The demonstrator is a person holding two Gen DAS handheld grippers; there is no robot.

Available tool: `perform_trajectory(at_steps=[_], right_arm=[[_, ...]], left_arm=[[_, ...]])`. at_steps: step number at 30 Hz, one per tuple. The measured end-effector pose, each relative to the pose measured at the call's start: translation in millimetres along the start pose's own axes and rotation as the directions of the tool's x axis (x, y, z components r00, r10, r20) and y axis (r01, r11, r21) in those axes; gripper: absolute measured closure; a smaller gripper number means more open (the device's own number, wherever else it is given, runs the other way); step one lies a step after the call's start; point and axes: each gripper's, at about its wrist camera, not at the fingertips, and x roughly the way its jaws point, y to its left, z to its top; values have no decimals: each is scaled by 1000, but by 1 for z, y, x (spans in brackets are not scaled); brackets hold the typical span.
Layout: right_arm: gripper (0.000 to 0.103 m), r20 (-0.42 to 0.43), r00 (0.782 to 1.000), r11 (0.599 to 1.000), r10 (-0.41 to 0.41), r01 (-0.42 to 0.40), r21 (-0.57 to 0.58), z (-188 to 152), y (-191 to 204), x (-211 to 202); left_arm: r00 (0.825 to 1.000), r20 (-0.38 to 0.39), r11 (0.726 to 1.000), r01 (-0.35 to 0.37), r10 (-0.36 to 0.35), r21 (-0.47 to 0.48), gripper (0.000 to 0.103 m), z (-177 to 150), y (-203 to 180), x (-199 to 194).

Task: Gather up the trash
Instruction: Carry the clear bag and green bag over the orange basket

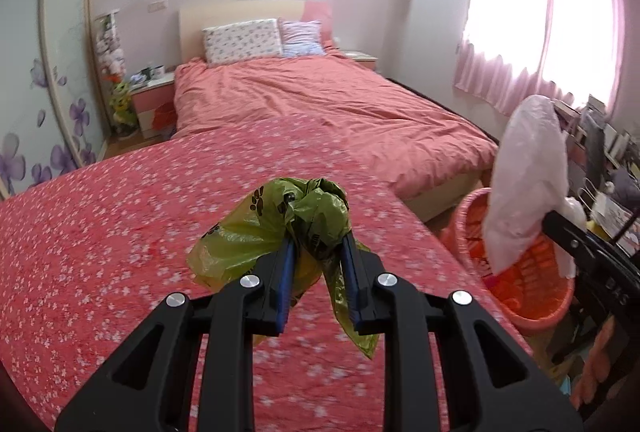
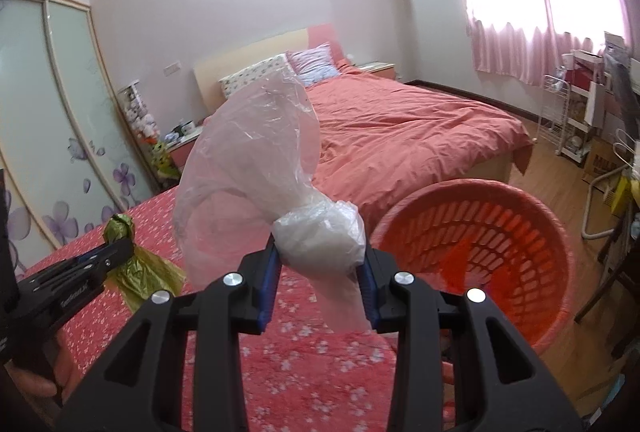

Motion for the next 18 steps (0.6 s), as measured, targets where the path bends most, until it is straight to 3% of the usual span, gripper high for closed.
perform_trajectory(at_steps=[18], right_arm=[[68,51,989,985,-136,129,118,2,-72,-23]], left_arm=[[986,-7,981,167,-167,97,80,1,-82,10]])
